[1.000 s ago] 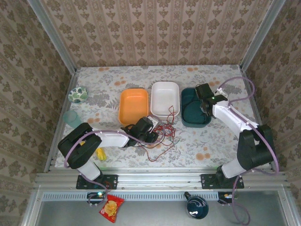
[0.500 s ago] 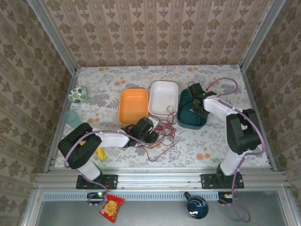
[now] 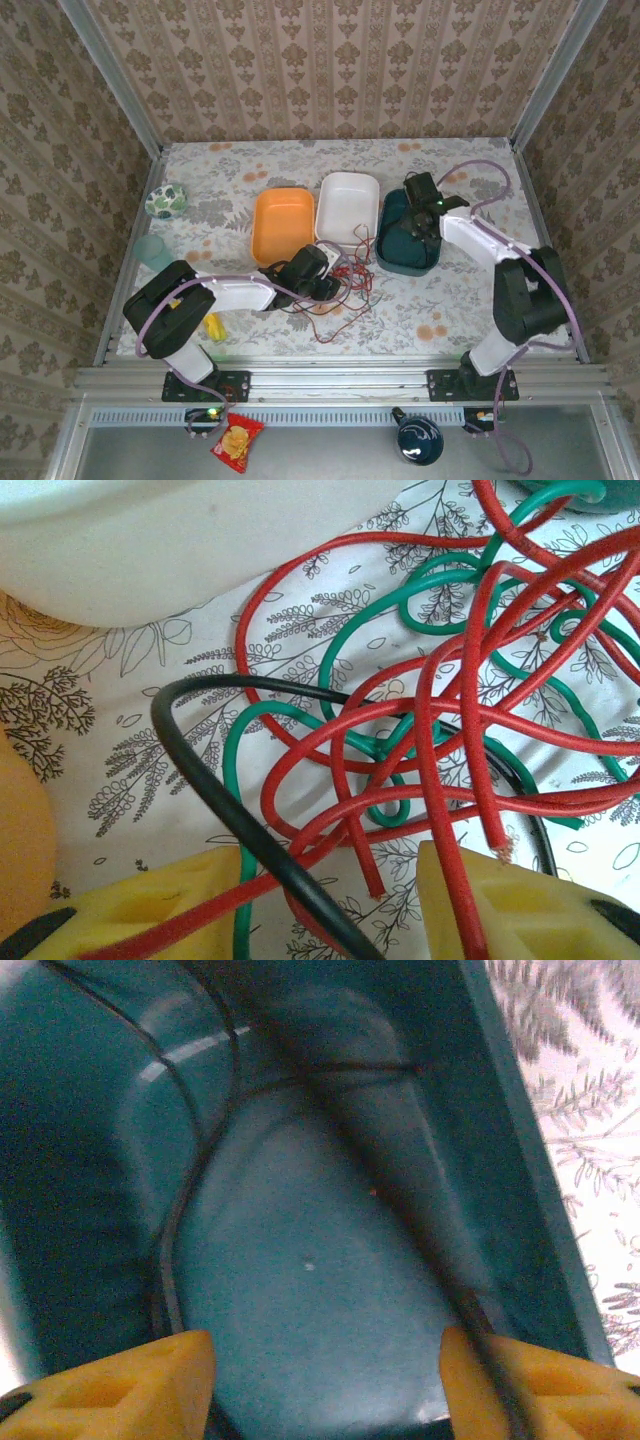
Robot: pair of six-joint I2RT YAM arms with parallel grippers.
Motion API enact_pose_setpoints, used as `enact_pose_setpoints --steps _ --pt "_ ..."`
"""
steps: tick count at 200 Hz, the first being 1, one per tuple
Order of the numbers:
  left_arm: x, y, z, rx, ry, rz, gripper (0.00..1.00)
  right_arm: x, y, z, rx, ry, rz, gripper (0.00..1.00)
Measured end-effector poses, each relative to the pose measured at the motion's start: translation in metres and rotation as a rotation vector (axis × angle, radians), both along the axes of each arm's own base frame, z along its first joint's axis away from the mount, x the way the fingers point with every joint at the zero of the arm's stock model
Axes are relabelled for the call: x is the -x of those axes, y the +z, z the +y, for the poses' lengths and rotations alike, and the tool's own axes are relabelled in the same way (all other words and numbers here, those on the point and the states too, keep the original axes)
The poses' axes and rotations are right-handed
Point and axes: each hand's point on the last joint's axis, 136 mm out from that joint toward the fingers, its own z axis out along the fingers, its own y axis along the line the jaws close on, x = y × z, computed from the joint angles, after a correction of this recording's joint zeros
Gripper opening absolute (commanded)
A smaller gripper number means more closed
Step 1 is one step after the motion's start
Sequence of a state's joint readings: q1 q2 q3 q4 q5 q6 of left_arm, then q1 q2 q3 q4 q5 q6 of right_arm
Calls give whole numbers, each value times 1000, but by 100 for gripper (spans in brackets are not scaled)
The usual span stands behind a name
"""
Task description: Untangle the cables
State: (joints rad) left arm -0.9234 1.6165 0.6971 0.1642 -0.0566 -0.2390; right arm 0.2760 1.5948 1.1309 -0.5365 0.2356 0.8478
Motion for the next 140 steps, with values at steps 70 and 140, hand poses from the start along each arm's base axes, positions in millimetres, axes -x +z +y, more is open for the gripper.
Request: enact_pose_setpoints --steps 70,140 --pt "-3 5 -4 14 -2 -10 49 -5 53 -11 35 -7 -164 53" --pt "-3 5 -4 15 -2 -11 49 -4 46 -5 10 28 -166 0"
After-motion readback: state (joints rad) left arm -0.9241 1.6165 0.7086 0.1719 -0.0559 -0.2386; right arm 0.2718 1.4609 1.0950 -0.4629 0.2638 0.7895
